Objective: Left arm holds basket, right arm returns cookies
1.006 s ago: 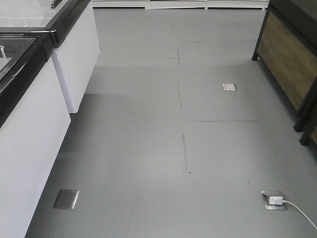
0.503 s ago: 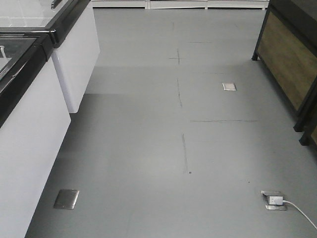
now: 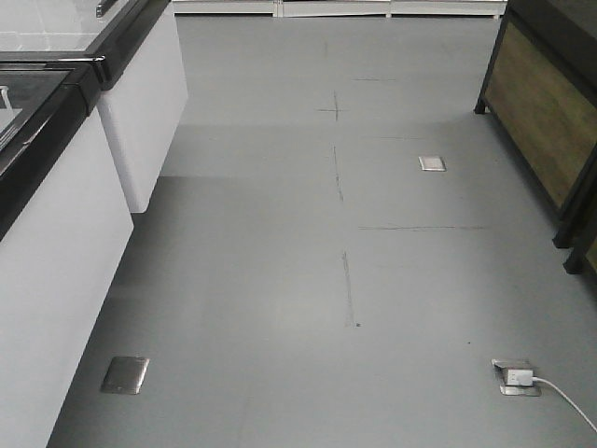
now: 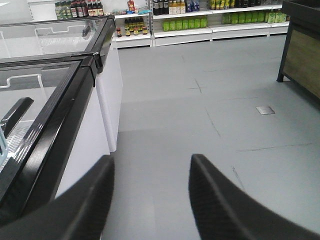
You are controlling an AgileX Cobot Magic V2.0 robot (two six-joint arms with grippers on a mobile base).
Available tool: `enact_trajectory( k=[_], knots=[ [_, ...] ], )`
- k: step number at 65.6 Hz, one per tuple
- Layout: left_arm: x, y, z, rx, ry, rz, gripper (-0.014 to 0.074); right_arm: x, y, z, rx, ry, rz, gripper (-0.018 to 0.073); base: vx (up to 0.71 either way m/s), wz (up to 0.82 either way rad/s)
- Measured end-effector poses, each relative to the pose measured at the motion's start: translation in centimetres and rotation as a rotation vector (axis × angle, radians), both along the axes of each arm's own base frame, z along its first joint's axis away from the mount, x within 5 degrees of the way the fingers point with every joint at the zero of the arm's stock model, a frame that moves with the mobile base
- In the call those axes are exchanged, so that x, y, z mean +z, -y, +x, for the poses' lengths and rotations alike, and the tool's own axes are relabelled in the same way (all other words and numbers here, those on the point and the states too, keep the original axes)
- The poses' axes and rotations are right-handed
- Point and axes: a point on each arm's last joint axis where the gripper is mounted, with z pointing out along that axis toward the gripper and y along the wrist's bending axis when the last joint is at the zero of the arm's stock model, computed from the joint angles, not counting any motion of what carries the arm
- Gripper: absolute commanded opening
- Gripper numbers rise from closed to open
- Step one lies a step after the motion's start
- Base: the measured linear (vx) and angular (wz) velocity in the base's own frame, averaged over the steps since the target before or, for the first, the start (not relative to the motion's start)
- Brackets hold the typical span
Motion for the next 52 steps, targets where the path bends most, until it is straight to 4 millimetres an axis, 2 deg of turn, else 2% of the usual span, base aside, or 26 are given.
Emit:
enact_trajectory(
  k=[6, 16, 29, 38, 52],
  knots=[
    [0.0, 0.0, 0.0, 0.0, 0.001, 0.0, 0.048, 0.0, 0.0, 0.0, 0.0, 0.0, 0.0, -0.0006, 0.0, 0.0],
    [0.0, 0.0, 0.0, 0.002, -0.003, -0.019, 0.0471, 0.0, 0.0, 0.0, 0.0, 0.0, 0.0, -0.0006, 0.0, 0.0],
    [-0.2, 0.1, 0.3, 0.065, -0.067, -0.278, 0.0449, 0.0, 0.0, 0.0, 0.0, 0.0, 0.0, -0.0006, 0.0, 0.0],
    [0.5, 0.0, 2.0, 0.136, -0.131, -0.454, 0.0447, 0.0, 0.0, 0.0, 0.0, 0.0, 0.0, -0.0006, 0.0, 0.0],
    [1.9, -0.2, 6.0, 0.271, -0.262, -0.648, 0.0447, 0.0, 0.0, 0.0, 0.0, 0.0, 0.0, -0.0006, 0.0, 0.0]
  ],
)
